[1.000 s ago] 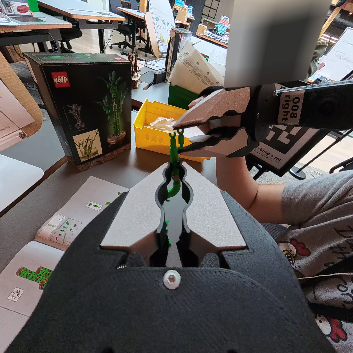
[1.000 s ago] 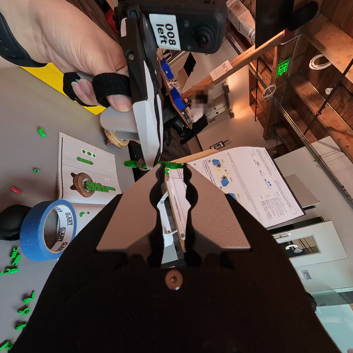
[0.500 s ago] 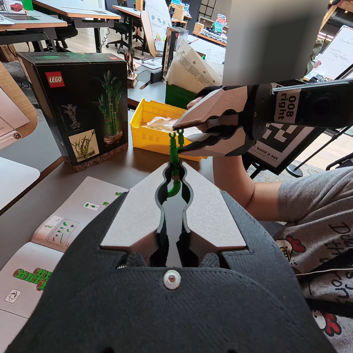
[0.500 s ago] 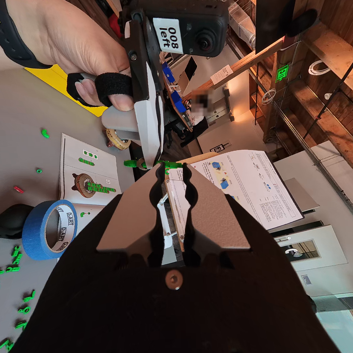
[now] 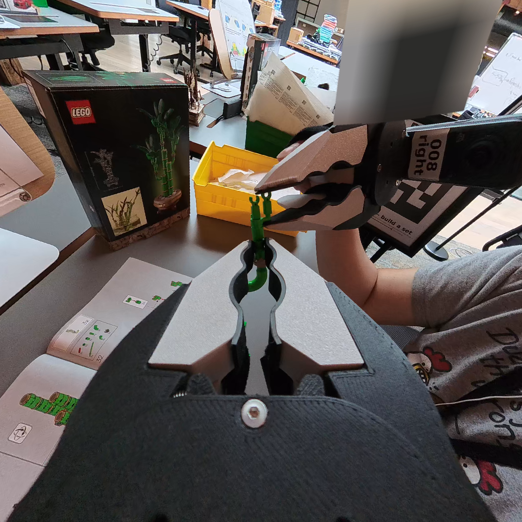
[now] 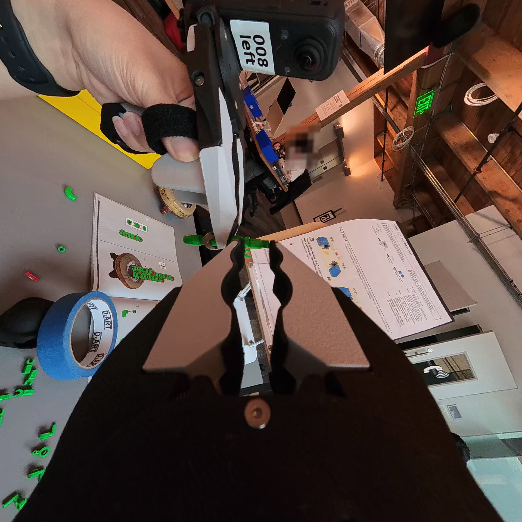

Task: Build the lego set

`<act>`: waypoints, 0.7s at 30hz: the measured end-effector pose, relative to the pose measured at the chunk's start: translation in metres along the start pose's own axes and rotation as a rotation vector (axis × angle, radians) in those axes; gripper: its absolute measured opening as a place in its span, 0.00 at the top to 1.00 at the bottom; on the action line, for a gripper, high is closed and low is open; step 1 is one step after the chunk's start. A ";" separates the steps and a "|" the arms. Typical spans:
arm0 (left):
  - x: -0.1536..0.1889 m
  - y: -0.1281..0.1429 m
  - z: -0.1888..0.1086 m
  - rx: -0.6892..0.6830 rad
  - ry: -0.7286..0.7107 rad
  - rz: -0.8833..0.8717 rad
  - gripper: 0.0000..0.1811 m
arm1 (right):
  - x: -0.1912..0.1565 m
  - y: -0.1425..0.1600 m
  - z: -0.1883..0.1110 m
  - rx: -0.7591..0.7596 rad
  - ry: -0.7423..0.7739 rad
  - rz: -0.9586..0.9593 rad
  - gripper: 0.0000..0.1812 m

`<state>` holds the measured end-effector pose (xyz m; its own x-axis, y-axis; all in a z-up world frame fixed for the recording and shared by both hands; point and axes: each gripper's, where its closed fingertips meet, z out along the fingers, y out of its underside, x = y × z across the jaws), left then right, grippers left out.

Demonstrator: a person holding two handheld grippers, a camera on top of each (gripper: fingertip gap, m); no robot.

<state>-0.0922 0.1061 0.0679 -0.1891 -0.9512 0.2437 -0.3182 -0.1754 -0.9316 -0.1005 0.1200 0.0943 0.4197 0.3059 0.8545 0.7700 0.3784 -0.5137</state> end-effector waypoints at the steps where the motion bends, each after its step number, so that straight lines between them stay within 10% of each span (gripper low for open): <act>1: 0.000 0.000 0.000 0.000 0.000 -0.002 0.97 | 0.000 0.000 0.000 0.001 0.002 -0.003 0.92; 21: -0.002 0.001 0.000 -0.007 -0.004 -0.013 0.97 | -0.001 0.004 0.002 -0.018 -0.004 -0.001 0.93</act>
<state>-0.0921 0.1078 0.0660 -0.1810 -0.9499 0.2548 -0.3268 -0.1862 -0.9265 -0.0987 0.1227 0.0914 0.4171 0.3095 0.8546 0.7787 0.3632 -0.5116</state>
